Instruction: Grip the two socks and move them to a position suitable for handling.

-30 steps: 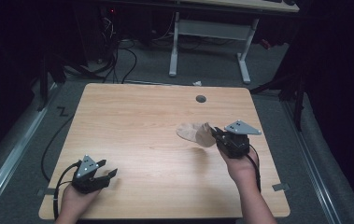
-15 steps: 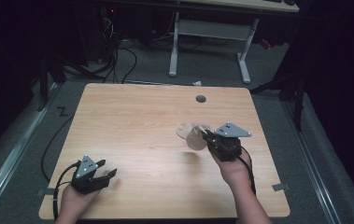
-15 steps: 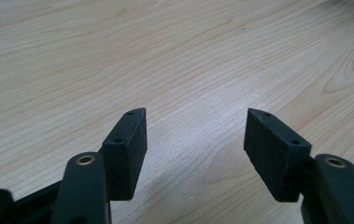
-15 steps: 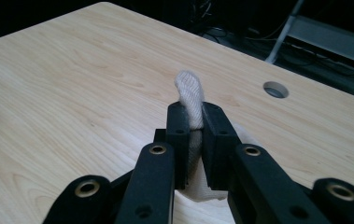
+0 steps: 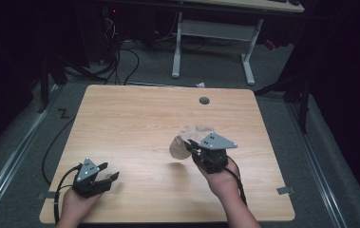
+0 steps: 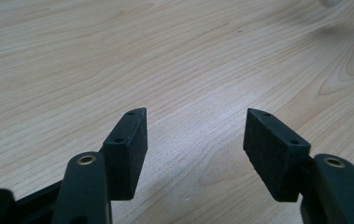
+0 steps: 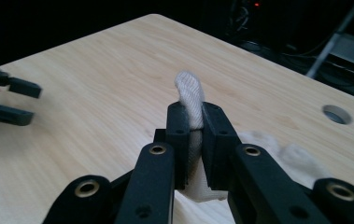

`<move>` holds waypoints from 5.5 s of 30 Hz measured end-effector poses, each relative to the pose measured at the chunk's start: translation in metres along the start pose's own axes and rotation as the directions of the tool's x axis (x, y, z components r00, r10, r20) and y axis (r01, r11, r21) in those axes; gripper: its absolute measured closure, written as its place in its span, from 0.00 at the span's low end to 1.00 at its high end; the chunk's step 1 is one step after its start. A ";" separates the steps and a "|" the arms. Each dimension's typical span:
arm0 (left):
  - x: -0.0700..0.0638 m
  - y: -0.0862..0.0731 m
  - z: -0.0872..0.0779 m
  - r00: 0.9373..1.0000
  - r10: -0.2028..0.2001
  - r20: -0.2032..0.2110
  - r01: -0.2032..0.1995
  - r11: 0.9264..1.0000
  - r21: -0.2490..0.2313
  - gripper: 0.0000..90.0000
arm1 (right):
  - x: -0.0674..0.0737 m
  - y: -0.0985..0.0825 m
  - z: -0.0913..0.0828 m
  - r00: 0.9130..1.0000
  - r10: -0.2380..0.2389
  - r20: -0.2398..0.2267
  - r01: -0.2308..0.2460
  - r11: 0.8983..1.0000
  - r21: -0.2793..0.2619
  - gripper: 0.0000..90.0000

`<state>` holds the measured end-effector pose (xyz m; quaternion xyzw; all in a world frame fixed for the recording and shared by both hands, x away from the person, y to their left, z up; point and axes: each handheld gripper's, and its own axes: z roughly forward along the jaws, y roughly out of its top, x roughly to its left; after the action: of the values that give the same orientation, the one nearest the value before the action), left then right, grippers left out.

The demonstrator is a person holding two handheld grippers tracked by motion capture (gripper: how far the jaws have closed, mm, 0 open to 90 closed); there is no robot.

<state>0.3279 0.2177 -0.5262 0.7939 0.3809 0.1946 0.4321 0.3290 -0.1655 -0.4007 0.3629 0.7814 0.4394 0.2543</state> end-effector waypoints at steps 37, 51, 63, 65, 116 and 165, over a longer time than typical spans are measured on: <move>-0.065 0.026 0.025 0.988 0.052 0.149 -0.048 0.998 -0.028 0.98 | 0.070 -0.005 0.022 0.980 -0.048 -0.192 0.042 0.998 -0.036 0.92; -0.068 0.025 0.006 0.965 0.070 0.252 -0.076 0.997 0.011 0.97 | 0.037 -0.063 0.025 0.994 0.055 -0.096 -0.050 0.997 0.056 0.92; -0.067 0.022 0.011 0.979 0.048 0.198 -0.056 0.998 0.032 0.80 | 0.026 -0.109 0.042 0.994 0.109 -0.026 -0.106 0.989 0.105 0.75; -0.066 0.021 0.012 0.984 0.043 0.176 -0.049 0.998 0.032 0.75 | 0.025 -0.113 0.039 0.994 0.113 -0.002 -0.112 0.990 0.085 0.73; -0.022 0.006 0.006 0.998 -0.015 0.058 0.015 1.000 -0.005 0.50 | -0.060 -0.051 0.116 0.974 0.109 0.197 -0.156 0.957 0.245 0.54; -0.023 0.006 0.007 0.998 -0.009 0.069 0.009 1.000 -0.002 0.49 | -0.073 -0.021 0.157 0.986 0.088 0.142 -0.134 0.925 0.356 0.93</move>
<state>0.3202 0.1937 -0.5250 0.7978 0.3691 0.1658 0.4469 0.4782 -0.1515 -0.4889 0.4739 0.8103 0.2771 0.2053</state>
